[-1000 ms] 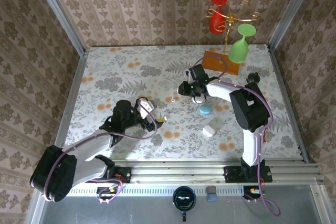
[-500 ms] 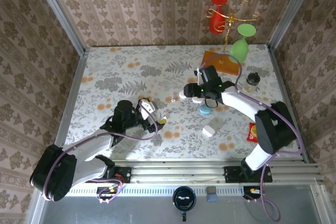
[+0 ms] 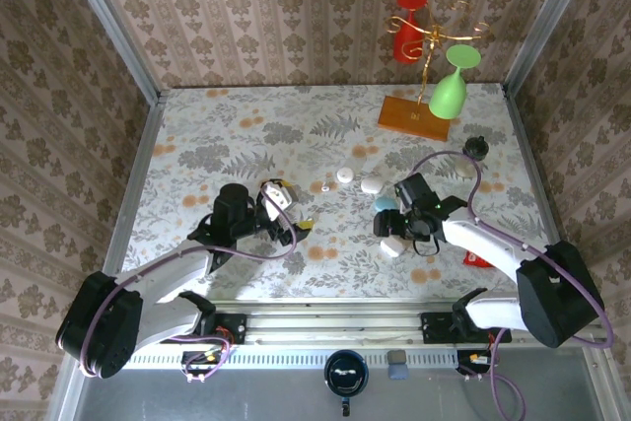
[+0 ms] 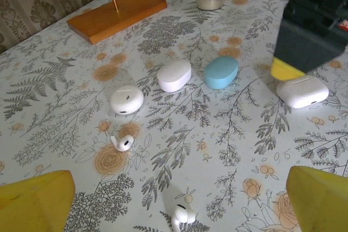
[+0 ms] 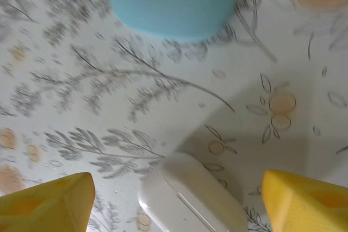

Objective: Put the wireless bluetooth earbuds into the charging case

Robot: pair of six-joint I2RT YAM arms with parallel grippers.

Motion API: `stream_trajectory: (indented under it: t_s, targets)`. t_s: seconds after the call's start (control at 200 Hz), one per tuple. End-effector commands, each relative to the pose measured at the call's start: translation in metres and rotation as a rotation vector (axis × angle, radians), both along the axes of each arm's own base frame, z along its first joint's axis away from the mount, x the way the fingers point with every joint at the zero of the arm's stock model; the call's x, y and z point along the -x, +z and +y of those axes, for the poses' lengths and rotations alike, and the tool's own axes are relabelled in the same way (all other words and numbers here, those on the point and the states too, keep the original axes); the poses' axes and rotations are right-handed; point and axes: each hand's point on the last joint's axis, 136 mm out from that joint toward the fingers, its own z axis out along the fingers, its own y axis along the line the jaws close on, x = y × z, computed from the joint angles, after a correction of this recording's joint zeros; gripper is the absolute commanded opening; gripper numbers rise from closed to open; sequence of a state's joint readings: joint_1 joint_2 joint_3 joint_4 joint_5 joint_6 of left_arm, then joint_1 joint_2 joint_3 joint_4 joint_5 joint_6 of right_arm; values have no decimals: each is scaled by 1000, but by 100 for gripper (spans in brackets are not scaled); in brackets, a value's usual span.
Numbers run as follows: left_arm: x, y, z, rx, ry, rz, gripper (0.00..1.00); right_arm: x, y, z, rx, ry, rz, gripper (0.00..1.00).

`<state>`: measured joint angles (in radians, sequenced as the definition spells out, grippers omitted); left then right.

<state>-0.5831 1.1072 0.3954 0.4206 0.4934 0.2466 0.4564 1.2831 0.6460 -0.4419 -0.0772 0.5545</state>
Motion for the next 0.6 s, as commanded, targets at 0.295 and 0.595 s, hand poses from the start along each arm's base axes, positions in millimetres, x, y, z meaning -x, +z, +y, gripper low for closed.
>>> stream_trajectory:
  t_s: [0.295, 0.595]
  targets:
    - [-7, 5, 0, 35, 43, 15, 100, 22, -15, 27, -38, 77, 52, 79]
    - [-27, 6, 8, 43, 192, 113, 99, 34, -21, 20, 134, 106, 80, 77]
